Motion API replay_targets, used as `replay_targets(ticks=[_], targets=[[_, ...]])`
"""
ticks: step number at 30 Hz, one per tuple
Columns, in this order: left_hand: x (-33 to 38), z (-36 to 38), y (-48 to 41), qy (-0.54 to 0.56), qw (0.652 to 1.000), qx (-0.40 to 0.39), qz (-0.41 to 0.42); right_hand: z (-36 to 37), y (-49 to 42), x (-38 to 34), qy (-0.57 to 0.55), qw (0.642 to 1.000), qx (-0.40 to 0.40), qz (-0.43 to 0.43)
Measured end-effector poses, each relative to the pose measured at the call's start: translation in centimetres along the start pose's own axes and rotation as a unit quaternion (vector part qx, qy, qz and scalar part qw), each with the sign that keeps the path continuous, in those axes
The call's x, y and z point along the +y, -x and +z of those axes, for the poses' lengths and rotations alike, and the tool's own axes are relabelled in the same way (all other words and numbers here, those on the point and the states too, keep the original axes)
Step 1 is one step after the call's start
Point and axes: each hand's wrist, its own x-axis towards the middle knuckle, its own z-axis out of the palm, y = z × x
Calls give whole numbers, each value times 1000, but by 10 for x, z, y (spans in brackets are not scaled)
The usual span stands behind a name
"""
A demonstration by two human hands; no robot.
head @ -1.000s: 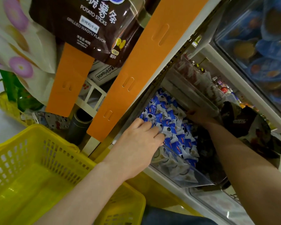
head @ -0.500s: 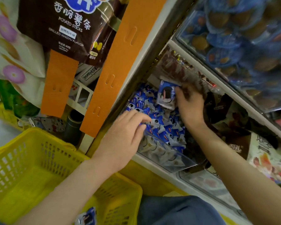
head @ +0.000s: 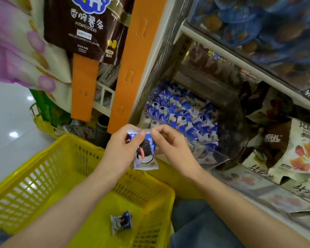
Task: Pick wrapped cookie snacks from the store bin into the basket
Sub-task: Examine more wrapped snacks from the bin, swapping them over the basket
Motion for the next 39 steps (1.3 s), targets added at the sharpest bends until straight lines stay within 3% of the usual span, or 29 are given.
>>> replay_targets(ticks=[5, 8, 10, 12, 17, 23, 26, 30, 35, 39], targets=[[-15, -5, 6, -30, 999, 16, -36, 15, -4, 20, -48, 998, 10, 31], [-21, -10, 6, 39, 991, 25, -126, 18, -4, 25, 104, 992, 21, -66], [-24, -14, 8, 68, 984, 23, -162, 17, -2, 28, 264, 948, 19, -174], [-28, -16, 9, 85, 981, 16, -176, 18, 0, 29, 309, 927, 16, -211], [-34, -20, 21, 69, 972, -95, -206, 18, 3, 26, 118, 988, 68, -72], [-34, -27, 26, 84, 987, 42, -128, 16, 5, 24, -84, 987, 37, 129], [-30, -33, 22, 55, 993, 79, -74, 16, 9, 28, -30, 980, -32, 196], [-30, -36, 23, -80, 995, 60, 11, 20, 16, 33, 154, 982, -57, 89], [-34, -37, 25, -227, 972, 8, 60, 25, 17, 33, 128, 990, -54, -28], [-33, -33, 28, -206, 976, -16, 63, 27, 15, 30, 124, 989, -25, -72]])
